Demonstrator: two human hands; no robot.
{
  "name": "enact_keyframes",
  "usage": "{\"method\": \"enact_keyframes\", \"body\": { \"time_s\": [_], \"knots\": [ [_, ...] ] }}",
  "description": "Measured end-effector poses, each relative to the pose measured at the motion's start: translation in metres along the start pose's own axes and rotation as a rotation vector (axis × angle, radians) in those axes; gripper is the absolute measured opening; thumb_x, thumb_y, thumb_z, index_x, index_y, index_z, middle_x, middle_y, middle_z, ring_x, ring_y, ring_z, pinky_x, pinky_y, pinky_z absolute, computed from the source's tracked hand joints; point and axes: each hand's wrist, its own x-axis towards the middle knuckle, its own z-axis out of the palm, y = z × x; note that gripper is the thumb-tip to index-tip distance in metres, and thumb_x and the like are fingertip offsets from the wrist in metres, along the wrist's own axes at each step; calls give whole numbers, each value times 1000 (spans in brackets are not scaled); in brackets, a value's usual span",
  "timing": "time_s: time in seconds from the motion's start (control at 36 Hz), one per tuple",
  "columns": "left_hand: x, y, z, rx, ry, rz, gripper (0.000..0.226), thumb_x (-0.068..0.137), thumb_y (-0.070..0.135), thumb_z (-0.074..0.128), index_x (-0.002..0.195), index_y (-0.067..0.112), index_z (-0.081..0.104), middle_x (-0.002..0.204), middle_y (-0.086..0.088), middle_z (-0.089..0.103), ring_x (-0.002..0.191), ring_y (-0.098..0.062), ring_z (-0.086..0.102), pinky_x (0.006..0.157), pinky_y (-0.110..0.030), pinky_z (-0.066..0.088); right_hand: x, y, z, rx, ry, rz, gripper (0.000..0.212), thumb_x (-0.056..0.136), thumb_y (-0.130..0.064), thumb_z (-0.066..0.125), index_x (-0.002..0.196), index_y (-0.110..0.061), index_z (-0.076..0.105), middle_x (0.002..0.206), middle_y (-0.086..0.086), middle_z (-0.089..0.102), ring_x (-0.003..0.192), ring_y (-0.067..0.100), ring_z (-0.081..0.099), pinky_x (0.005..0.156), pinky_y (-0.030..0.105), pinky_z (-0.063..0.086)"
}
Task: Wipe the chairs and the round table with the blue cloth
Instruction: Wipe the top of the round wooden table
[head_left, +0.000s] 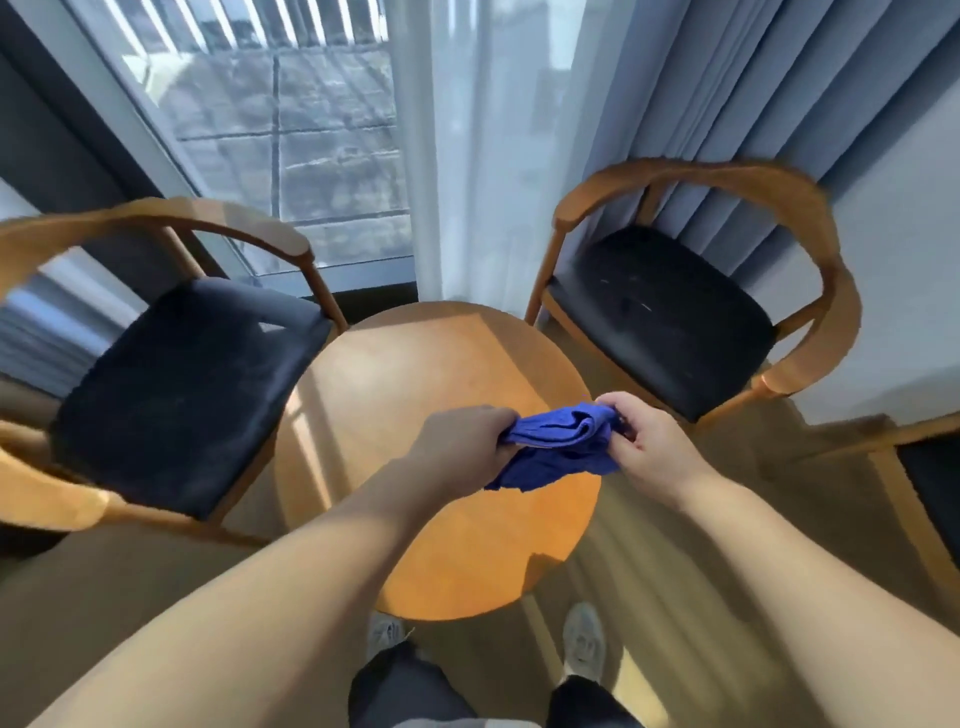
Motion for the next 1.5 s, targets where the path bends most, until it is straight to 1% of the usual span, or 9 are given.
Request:
{"method": "enact_keyframes", "body": {
  "time_s": [0.25,0.56,0.75,0.83,0.97,1.06,1.17,1.31,1.5],
  "knots": [
    [-19,53,99,-216,43,-289,13,88,28,37,86,27,50,74,9,60,67,-17,56,62,-35,45,-9,78,-15,-9,-284,-31,40,89,-9,51,102,-47,55,89,-20,67,77,3,62,66,12,45],
    [15,32,222,-409,-46,-581,13,92,27,43,101,18,44,97,-8,58,89,-32,54,65,-35,39,62,157,65,-302,-479,64,29,90,-20,50,118,-27,55,101,-2,67,92,22,60,84,38,49],
    [19,-3,259,-436,-35,-677,50,83,15,50,131,20,36,125,-6,44,111,-29,50,85,-39,43,89,176,124,-523,-397,-62,20,94,-23,47,114,-19,48,104,6,60,89,31,56,74,42,47],
    [12,-14,270,-404,-41,-660,62,81,12,54,137,21,30,132,-2,39,119,-24,44,91,-42,42,89,180,140,-670,-322,-137,39,95,-22,51,132,-13,42,117,14,50,98,37,51,79,44,44],
    [-16,-31,286,-243,65,-601,55,84,19,51,136,22,35,135,3,39,121,-19,40,91,-34,41,75,186,150,-740,-164,-467,52,72,8,64,123,6,56,124,31,52,109,47,53,92,55,42],
    [-31,-45,294,-155,89,-510,50,86,19,50,136,19,41,141,2,40,129,-17,36,102,-28,30,58,192,167,-794,-254,-566,55,77,-18,75,127,-1,58,136,27,49,126,45,46,104,63,34],
    [-42,-61,304,-93,-35,-442,76,88,33,59,149,16,16,158,0,5,144,-14,5,113,-24,-4,38,205,193,-934,-407,-354,83,83,-74,35,150,-25,25,159,15,10,147,38,4,115,59,2],
    [-48,-74,310,-39,-148,-456,102,83,47,62,149,17,-9,155,2,-20,143,-13,-16,109,-27,-16,31,220,198,-937,-269,-235,104,72,-83,35,151,-16,18,158,19,-2,146,40,-2,114,58,6],
    [-42,-82,307,-66,-245,-453,106,81,52,63,148,18,-13,152,5,-26,141,-11,-20,111,-28,-17,36,223,211,-915,-275,-207,101,67,-86,37,150,-30,27,159,20,2,144,46,0,113,62,3]
  ]
}}
